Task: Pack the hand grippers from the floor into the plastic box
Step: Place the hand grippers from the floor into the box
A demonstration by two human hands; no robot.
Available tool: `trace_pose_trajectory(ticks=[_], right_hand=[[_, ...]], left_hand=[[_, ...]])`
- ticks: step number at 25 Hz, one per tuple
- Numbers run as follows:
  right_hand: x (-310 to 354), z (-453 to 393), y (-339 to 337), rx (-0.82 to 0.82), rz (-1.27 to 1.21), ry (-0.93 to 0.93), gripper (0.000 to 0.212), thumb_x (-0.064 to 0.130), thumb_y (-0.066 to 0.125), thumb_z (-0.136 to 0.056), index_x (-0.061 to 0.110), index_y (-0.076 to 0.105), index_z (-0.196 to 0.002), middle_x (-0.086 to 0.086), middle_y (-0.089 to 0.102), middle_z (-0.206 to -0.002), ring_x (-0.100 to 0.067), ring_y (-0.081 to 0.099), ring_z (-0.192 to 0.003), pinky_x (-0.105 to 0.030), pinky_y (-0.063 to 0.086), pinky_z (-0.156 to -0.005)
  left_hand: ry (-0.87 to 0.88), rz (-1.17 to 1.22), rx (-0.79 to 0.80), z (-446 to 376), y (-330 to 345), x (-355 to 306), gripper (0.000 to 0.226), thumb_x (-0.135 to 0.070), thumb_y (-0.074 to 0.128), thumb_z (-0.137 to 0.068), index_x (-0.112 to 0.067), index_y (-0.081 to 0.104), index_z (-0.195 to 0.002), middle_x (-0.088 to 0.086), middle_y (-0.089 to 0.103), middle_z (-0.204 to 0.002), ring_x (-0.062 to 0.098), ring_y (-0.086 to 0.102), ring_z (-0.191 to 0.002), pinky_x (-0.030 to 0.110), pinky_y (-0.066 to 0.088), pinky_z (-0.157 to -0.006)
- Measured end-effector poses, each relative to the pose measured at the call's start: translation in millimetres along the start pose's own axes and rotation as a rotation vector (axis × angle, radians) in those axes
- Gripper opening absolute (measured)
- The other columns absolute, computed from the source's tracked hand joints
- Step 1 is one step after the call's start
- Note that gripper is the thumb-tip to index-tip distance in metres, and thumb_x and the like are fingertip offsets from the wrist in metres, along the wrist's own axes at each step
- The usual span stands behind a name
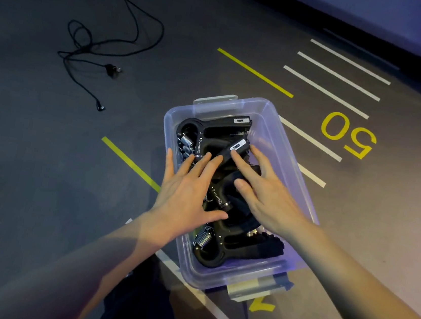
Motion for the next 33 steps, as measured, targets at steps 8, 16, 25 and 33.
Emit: trace_pose_trajectory(ticks=[8, 16, 25, 33], right_hand=[[21, 18, -12, -0.317, 0.471, 0.015, 0.056, 0.046, 0.030, -0.091, 0.015, 0.055, -0.130, -0.006, 0.062, -0.102, -0.027, 0.056, -0.097, -0.036, 0.050, -0.077], [9, 28, 13, -0.170, 0.380, 0.054, 0.063, 0.042, 0.052, -0.091, 0.025, 0.028, -0.146, -0.007, 0.020, -0.155, -0.030, 0.019, -0.142, -0.037, 0.036, -0.105], [0, 21, 25, 0.041, 0.358, 0.119, 0.075, 0.060, 0.030, -0.092, 0.030, -0.010, -0.149, 0.000, -0.023, -0.156, -0.030, -0.014, -0.145, -0.047, 0.001, -0.116], [-3, 50, 4, -0.075, 0.338, 0.114, 0.071, 0.057, 0.029, -0.094, 0.024, 0.002, -0.151, 0.004, -0.009, -0.159, -0.027, -0.003, -0.147, -0.041, 0.007, -0.117]], left_hand=[[0.117, -0.041, -0.011, 6, 1, -5, 0.099, -0.061, 0.050, -0.069, -0.032, -0.004, -0.147, 0.000, 0.013, -0.156, 0.026, 0.016, -0.141, 0.051, -0.017, -0.107], [0.148, -0.119, 0.070, 2, 7, -6, 0.092, -0.051, 0.046, -0.083, -0.030, -0.020, -0.143, -0.004, -0.004, -0.157, 0.031, 0.000, -0.143, 0.051, -0.010, -0.110], [0.204, -0.136, 0.143, -12, 16, -4, 0.090, -0.050, 0.044, -0.088, -0.028, -0.028, -0.136, 0.000, -0.013, -0.155, 0.034, -0.003, -0.142, 0.047, -0.001, -0.113], [0.220, 0.007, 0.033, -9, 7, -5, 0.092, -0.065, 0.029, -0.069, -0.025, 0.004, -0.148, -0.003, 0.002, -0.154, 0.024, 0.004, -0.142, 0.057, 0.008, -0.109]])
Point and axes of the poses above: each hand's wrist, its own z-axis away from the middle knuckle, its own y-axis out of the palm, x = y × z, the point moved 10 cm from there along -z, towards the middle knuckle
